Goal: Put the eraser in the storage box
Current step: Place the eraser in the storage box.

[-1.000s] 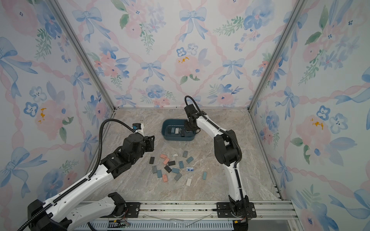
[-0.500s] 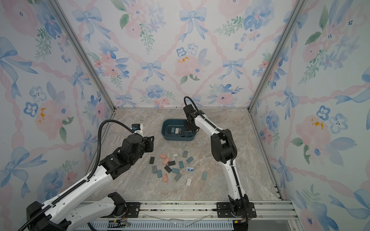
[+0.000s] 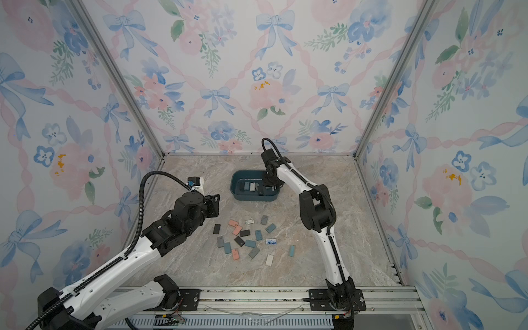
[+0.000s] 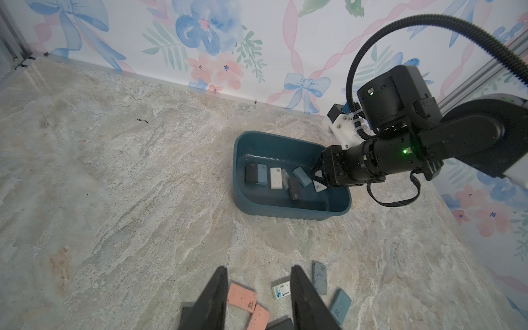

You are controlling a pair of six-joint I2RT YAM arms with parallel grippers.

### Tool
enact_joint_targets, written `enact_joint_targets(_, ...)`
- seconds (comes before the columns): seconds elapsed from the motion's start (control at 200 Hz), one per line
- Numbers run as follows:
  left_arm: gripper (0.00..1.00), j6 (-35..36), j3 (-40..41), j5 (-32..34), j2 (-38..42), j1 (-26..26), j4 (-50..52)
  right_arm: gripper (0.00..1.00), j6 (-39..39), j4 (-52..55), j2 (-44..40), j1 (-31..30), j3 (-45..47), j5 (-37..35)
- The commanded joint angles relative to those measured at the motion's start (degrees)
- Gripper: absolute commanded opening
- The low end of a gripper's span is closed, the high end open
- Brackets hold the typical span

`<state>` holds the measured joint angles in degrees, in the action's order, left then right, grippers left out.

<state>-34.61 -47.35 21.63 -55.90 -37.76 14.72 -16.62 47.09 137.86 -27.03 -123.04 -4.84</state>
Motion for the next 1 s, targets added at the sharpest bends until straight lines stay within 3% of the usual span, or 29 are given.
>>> enact_joint_targets(0.0, 0.39, -0.55, 0.59, -0.18, 1.08, -0.04, 0.25, 0.4, 0.28, 1.91, -0.29, 0.31, -1.3, -0.44)
enact_joint_targets(0.34, 0.4, -0.83, 1.83, 0.8, 1.31, -0.04, 0.53, 0.42, 0.72, 1.88, -8.62, -1.96, 1.84, -1.22)
enact_joint_targets(0.99, 0.39, -6.36, 0.24, -2.58, -2.7, -0.04, 6.37, 0.43, -4.61, -13.94, -40.66, -6.52, 36.37, -1.62)
